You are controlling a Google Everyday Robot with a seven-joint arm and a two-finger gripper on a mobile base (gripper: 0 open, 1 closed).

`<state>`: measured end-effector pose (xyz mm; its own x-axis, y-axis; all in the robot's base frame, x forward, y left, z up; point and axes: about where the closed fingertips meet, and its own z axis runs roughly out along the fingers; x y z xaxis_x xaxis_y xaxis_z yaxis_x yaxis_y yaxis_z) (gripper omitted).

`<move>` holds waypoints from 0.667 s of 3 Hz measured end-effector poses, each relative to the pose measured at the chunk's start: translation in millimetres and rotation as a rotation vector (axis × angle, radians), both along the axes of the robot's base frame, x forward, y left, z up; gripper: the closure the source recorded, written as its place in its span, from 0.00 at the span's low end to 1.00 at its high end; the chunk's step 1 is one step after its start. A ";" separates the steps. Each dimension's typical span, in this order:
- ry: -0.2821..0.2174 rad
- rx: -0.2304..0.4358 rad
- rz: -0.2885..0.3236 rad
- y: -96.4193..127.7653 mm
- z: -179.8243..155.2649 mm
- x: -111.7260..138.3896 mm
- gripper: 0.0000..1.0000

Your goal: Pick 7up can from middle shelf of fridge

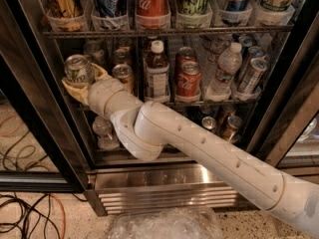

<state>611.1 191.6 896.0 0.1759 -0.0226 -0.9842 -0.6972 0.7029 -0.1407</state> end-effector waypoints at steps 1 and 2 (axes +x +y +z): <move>0.009 0.007 0.058 -5.3 -0.4 -15.7 1.00; 0.021 0.014 0.116 -13.3 -4.7 -30.5 1.00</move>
Offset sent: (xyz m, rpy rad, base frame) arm -0.0491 -0.0256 -0.0103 0.0252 0.0360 0.1881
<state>580.5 178.3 891.3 0.1560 0.0106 -0.9877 -0.7766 0.6192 -0.1160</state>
